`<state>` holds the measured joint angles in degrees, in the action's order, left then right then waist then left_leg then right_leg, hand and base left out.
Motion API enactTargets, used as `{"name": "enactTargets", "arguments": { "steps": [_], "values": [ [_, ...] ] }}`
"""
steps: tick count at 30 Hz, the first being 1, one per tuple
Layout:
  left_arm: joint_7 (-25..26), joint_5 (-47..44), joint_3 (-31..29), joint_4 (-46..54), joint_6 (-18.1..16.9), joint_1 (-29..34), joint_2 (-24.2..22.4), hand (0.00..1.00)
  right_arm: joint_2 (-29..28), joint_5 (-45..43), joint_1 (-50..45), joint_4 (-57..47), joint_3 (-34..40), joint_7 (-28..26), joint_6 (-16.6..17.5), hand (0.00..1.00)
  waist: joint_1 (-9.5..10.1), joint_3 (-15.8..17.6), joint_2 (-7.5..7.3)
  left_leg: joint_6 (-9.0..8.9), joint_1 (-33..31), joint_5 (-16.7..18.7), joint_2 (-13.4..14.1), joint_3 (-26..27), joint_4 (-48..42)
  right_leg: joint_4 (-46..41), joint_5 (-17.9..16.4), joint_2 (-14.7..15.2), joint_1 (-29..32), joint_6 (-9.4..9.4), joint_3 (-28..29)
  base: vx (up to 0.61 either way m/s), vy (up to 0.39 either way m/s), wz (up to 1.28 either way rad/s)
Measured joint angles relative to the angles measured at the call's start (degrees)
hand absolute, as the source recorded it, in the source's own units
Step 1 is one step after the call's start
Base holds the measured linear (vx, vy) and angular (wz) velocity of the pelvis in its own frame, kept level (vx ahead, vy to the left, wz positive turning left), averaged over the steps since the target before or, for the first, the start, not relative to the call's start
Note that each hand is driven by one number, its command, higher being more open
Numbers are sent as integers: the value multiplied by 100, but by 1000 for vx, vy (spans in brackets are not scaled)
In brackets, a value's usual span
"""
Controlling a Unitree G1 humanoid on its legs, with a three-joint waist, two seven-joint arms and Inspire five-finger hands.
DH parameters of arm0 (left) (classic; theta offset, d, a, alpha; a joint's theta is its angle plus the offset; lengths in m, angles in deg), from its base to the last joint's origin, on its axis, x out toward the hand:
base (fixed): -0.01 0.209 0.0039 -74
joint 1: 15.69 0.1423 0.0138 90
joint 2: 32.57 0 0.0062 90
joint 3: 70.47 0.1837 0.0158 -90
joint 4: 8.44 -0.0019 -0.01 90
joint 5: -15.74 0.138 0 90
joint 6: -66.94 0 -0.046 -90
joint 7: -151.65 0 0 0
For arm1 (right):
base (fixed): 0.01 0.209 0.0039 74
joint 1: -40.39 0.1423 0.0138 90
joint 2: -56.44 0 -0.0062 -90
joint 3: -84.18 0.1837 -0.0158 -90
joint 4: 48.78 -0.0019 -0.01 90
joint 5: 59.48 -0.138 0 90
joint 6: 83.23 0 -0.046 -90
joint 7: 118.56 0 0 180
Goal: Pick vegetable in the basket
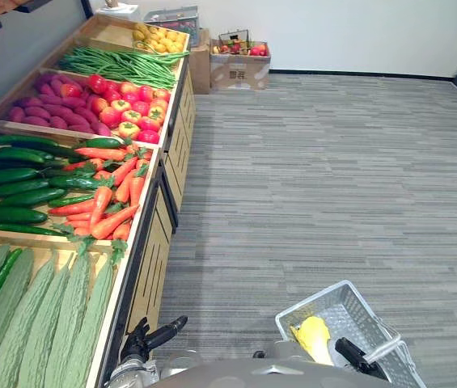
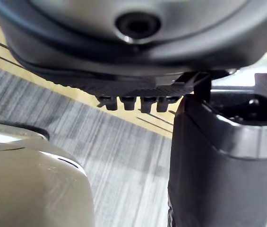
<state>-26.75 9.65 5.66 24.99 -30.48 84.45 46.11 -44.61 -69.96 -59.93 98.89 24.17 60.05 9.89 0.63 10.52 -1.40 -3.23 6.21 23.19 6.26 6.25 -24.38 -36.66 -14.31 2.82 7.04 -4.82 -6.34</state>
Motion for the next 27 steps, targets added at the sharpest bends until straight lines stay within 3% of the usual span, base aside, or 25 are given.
{"name": "enactTargets", "arguments": {
  "steps": [3, 4, 5, 6, 7, 8, 9, 10, 13, 16, 19, 21, 23, 25, 27],
  "values": [
    [110, 0, -34, -39, 36, -4, 68, 100, -77, -7, 69, -10, -9, 5, -7, 0, -79, 197, -81, 12, 207, 31, 148, -145, -38, -846, -70, 67, 235, -20, -85, 15, -82, 26],
    [173, 0, -54, -37, 41, 50, 102, 100, -98, -53, 42, 0, -9, 4, -27, 0, -60, 265, -192, -34, 352, 32, 179, -184, 24, -898, -278, 228, 273, 208, -73, 57, -117, 29],
    [198, 0, -65, -41, 52, 96, 117, 100, -97, -79, 45, 13, 1, 10, -32, 0, -41, 289, -219, -71, 444, 43, 225, -184, 63, -863, -360, 286, 310, 190, -41, 141, -192, 14],
    [215, 0, -89, -168, 130, 168, 165, 100, -85, -125, 39, 11, -4, 18, -17, 0, -54, 285, -202, -284, 608, 100, 480, -195, 207, -287, -300, 311, 456, 99, 162, 221, -273, 4],
    [216, -1, -102, -199, 141, 170, 186, 100, -85, -125, 38, 10, -10, 19, -5, 0, -56, 284, -210, -385, 661, 118, 558, -199, 277, 97, -203, 331, 490, -20, 252, 265, -327, 6],
    [214, -1, -134, -203, 146, 165, 199, 100, -76, -125, 44, 15, -12, 20, 9, 0, -58, 298, -222, -465, 727, 138, 623, -214, 343, 357, 154, 384, 500, -133, 220, 250, -271, 4],
    [223, -2, -199, -227, 150, 148, 177, 100, -11, -122, 30, 47, -9, 43, 4, 0, -72, 311, -137, -592, 859, 155, 754, -238, 494, 389, 285, 275, 423, 31, -20, 335, -284, 2],
    [176, 0, -215, -229, 140, 105, 63, 100, 43, -110, 84, 54, -14, 42, 11, 0, -75, 310, -45, -611, 973, 8, 835, -325, 806, 327, 202, 102, 451, 192, -115, 320, -251, -4],
    [193, 8, -275, -189, 111, -18, -22, 100, 149, -36, 315, 37, -116, 25, 11, 0, -101, 390, 27, -715, 1242, -538, 837, -281, 1527, -37, -91, 41, 681, 353, -151, 231, -224, -12],
    [211, 9, -275, -172, 94, -77, -51, 100, 131, -37, 324, 63, -129, 26, 11, 0, -234, 346, 61, -718, 1307, -648, 908, -342, 1629, -335, -490, 105, 675, 404, -297, 223, -201, 29],
    [205, -1, -279, -164, 96, -64, -70, 100, 117, -36, 248, 246, -129, 35, 11, 0, -290, 44, 107, -759, 696, -688, 1065, -618, 715, -170, -734, 61, 541, 516, -600, 216, -163, 37],
    [207, -8, -299, -140, 97, -61, -86, 100, 138, -36, 172, 300, -133, 38, -22, 0, -293, -27, 124, -658, 190, -970, 1203, -728, -301, 214, -743, -77, 182, 544, -751, 255, -199, 42],
    [212, -169, -429, -123, 96, -6, -104, 100, 159, -41, -25, 287, -290, 35, -44, 0, -250, -30, 54, -454, -357, -1655, 1495, -513, -1791, 913, -630, -281, -554, 737, -853, 258, -215, 22],
    [214, -293, -542, -115, 95, 128, -178, 100, 210, -2, -32, 288, -378, 31, -49, 0, -209, -65, 67, -446, -658, -1365, 1642, -75, -2736, 1336, -527, -411, -1028, 880, -736, 253, -128, -29],
    [211, -297, -670, -117, 97, 181, -208, 100, 214, 61, 5, 285, -385, 16, -52, 0, -205, -60, 14, -455, -970, -1007, 1516, 308, -3121, 1702, -471, -429, -1441, 883, -566, 332, -52, -33]
  ]
}}
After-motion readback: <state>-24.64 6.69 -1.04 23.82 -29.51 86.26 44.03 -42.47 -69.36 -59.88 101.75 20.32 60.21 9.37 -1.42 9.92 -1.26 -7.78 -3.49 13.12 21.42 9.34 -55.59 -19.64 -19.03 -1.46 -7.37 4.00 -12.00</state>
